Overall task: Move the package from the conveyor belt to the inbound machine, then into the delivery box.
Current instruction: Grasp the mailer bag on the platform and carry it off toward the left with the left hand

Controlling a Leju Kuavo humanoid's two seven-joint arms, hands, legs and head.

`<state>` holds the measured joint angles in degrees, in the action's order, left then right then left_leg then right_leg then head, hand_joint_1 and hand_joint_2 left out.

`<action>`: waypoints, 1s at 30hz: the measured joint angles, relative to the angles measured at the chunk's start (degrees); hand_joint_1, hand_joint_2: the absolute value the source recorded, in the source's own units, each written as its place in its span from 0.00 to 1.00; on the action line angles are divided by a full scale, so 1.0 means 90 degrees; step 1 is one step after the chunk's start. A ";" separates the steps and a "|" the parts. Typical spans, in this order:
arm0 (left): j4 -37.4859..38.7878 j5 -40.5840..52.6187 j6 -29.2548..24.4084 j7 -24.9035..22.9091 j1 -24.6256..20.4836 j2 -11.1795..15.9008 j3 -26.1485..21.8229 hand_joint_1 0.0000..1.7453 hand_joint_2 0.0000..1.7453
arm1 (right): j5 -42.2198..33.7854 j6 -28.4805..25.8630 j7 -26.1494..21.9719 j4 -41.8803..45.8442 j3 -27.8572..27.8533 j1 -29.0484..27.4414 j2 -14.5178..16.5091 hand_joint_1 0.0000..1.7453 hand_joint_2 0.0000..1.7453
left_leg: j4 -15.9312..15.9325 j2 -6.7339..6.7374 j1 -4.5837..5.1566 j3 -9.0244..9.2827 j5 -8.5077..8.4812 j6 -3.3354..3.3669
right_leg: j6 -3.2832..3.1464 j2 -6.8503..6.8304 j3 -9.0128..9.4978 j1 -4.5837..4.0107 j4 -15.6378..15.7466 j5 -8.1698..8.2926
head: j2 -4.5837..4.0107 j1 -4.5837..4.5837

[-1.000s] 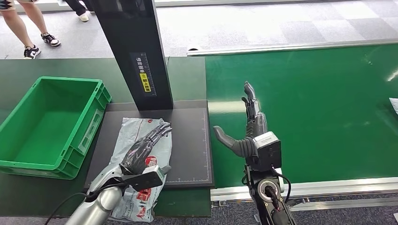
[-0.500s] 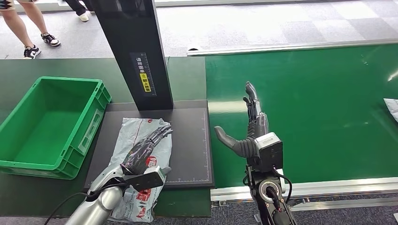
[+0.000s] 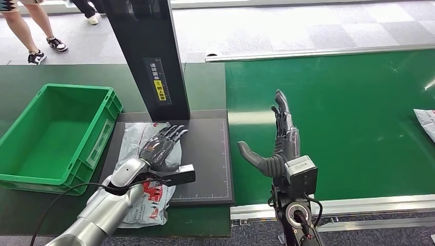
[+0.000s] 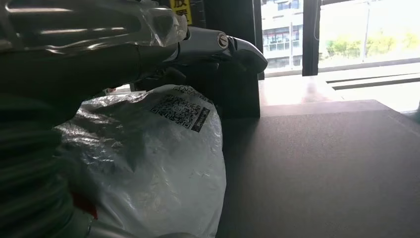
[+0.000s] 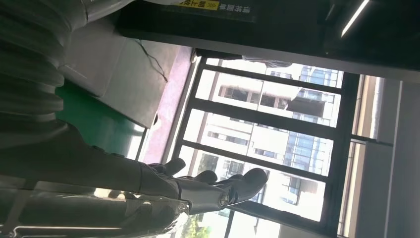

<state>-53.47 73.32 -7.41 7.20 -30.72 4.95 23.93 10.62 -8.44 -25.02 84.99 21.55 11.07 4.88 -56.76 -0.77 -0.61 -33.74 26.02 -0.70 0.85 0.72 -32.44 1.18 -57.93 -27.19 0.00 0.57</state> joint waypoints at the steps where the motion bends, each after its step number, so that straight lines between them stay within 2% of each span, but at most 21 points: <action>1: 0.0273 0.0056 0.0032 0.0016 -0.0186 -0.0015 0.0049 0.00 1.00 | -0.0057 0.0001 -0.0050 -0.0017 0.0019 0.0016 -0.0001 0.00 1.00 | 0.0002 -0.0005 0.0000 0.0017 0.0007 -0.0001 | -0.0001 -0.0004 0.0022 0.0000 0.0000 -0.0004 | 0.0000 -0.0001; 3: 0.0790 0.0091 0.0001 0.0085 -0.0502 -0.0053 0.0119 0.01 1.00 | -0.0138 -0.0010 -0.0122 -0.0064 0.0064 0.0054 -0.0001 0.00 1.00 | 0.0006 -0.0005 0.0000 0.0057 0.0024 -0.0005 | -0.0005 -0.0003 0.0065 -0.0002 0.0002 -0.0014 | 0.0000 -0.0001; 4: 0.1012 0.0084 -0.0019 0.0123 -0.0632 -0.0076 0.0145 0.09 1.00 | -0.0173 -0.0023 -0.0144 -0.0087 0.0081 0.0070 -0.0001 0.00 1.00 | 0.0008 -0.0003 0.0000 0.0076 0.0034 -0.0005 | -0.0007 -0.0002 0.0082 -0.0002 0.0002 -0.0018 | 0.0000 -0.0001; 7: 0.1533 0.0019 -0.0044 0.0207 -0.0904 -0.0134 0.0213 0.78 1.00 | -0.0265 -0.0055 -0.0170 -0.0139 0.0121 0.0118 -0.0003 0.00 1.00 | 0.0011 -0.0001 0.0000 0.0124 0.0053 -0.0007 | -0.0009 -0.0002 0.0126 -0.0003 0.0003 -0.0028 | 0.0000 -0.0001; 8: 0.1650 -0.0008 -0.0049 0.0228 -0.0952 -0.0140 0.0236 0.95 1.00 | -0.0286 -0.0059 -0.0172 -0.0149 0.0136 0.0131 -0.0004 0.00 1.00 | 0.0011 0.0000 0.0000 0.0139 0.0055 -0.0008 | -0.0009 -0.0002 0.0138 -0.0004 0.0003 -0.0029 | 0.0000 -0.0002; 9: 0.1748 -0.0040 -0.0057 0.0252 -0.0986 -0.0141 0.0256 0.98 1.00 | -0.0303 -0.0063 -0.0174 -0.0155 0.0153 0.0144 -0.0005 0.00 1.00 | 0.0011 0.0001 -0.0001 0.0149 0.0050 -0.0007 | -0.0010 -0.0002 0.0146 -0.0004 0.0003 -0.0030 | -0.0001 -0.0001; 15: 0.2074 -0.0160 -0.0102 0.0327 -0.1083 -0.0139 0.0299 0.98 1.00 | -0.0325 -0.0087 -0.0185 -0.0159 0.0236 0.0222 -0.0006 0.00 1.00 | 0.0010 0.0003 -0.0005 0.0102 -0.0016 -0.0011 | -0.0014 -0.0003 0.0095 -0.0010 0.0000 0.0012 | 0.0000 -0.0001; 30: 0.2306 -0.0545 -0.0155 0.0546 -0.1124 -0.0095 0.0343 1.00 1.00 | -0.0355 -0.0124 -0.0186 -0.0202 0.0246 0.0219 -0.0023 0.00 1.00 | 0.0009 0.0004 -0.0005 0.0071 -0.0006 -0.0013 | -0.0015 0.0000 0.0061 -0.0009 -0.0001 0.0009 | 0.0000 -0.0001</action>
<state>-32.71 68.41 -8.80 12.11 -40.84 4.09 27.02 7.43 -9.55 -26.69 83.18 23.76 13.05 4.68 -56.68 -0.73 -0.65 -33.10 25.96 -0.82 0.72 0.72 -31.88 1.10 -57.94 -27.11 0.00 0.57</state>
